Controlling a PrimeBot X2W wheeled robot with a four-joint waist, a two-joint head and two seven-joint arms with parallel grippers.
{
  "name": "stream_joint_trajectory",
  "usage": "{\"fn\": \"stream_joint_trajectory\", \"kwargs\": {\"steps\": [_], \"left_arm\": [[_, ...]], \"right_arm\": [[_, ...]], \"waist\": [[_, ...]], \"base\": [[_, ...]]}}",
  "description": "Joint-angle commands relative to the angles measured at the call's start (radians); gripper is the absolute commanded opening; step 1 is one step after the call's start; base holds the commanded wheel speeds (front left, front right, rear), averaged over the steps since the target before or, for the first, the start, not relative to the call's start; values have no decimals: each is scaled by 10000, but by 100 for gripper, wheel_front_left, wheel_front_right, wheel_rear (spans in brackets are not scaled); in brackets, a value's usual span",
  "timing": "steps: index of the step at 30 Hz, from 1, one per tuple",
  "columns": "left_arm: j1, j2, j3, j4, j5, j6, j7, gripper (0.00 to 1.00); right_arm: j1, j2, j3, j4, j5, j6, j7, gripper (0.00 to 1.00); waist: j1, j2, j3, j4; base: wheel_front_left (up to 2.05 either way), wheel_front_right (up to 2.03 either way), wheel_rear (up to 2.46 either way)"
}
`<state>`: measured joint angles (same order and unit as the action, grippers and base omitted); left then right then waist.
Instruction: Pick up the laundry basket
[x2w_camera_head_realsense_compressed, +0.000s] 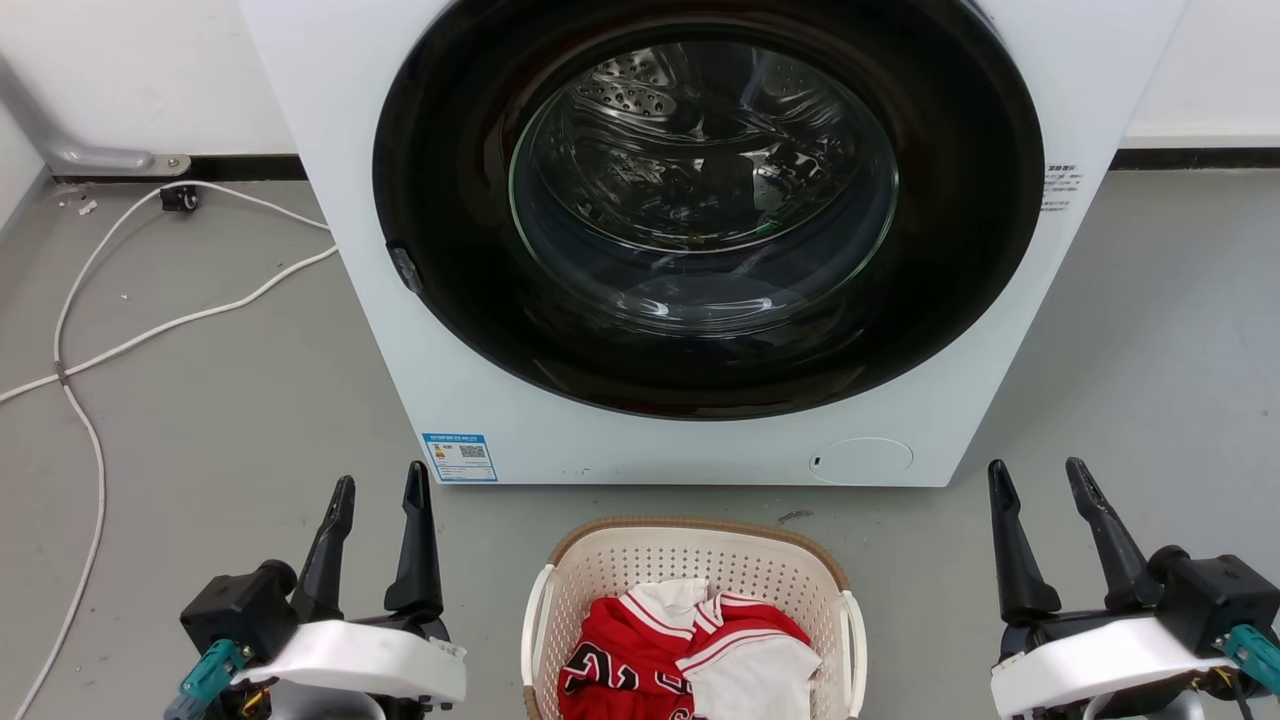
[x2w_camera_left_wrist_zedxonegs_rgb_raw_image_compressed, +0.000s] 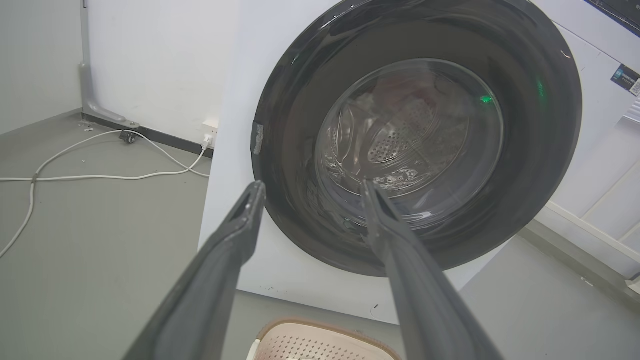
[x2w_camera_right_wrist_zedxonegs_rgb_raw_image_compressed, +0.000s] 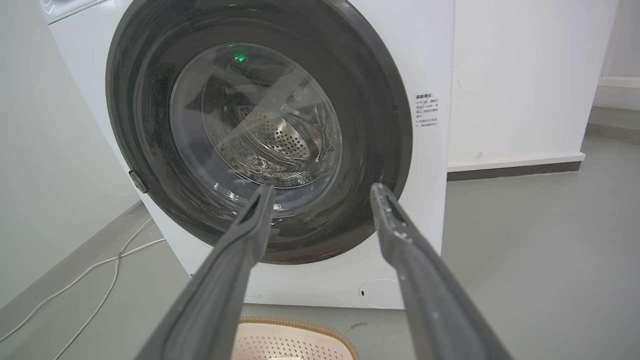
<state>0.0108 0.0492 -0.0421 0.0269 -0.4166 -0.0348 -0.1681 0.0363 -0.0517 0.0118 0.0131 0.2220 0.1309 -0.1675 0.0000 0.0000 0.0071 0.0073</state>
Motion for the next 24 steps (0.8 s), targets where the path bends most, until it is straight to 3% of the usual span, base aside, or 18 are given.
{"fn": "stream_joint_trajectory", "kwargs": {"steps": [1,24], "left_arm": [[-4,36,-23,-147,280,41,-82,100],[240,57,-214,-208,2414,159,-588,100]], "right_arm": [[30,2,5,-145,-282,-3,-88,100],[300,14,-117,-555,-2210,-3,-585,100]], "waist": [[0,0,-2,5],[0,0,42,34]], "base": [[0,0,0],[0,0,0]]}}
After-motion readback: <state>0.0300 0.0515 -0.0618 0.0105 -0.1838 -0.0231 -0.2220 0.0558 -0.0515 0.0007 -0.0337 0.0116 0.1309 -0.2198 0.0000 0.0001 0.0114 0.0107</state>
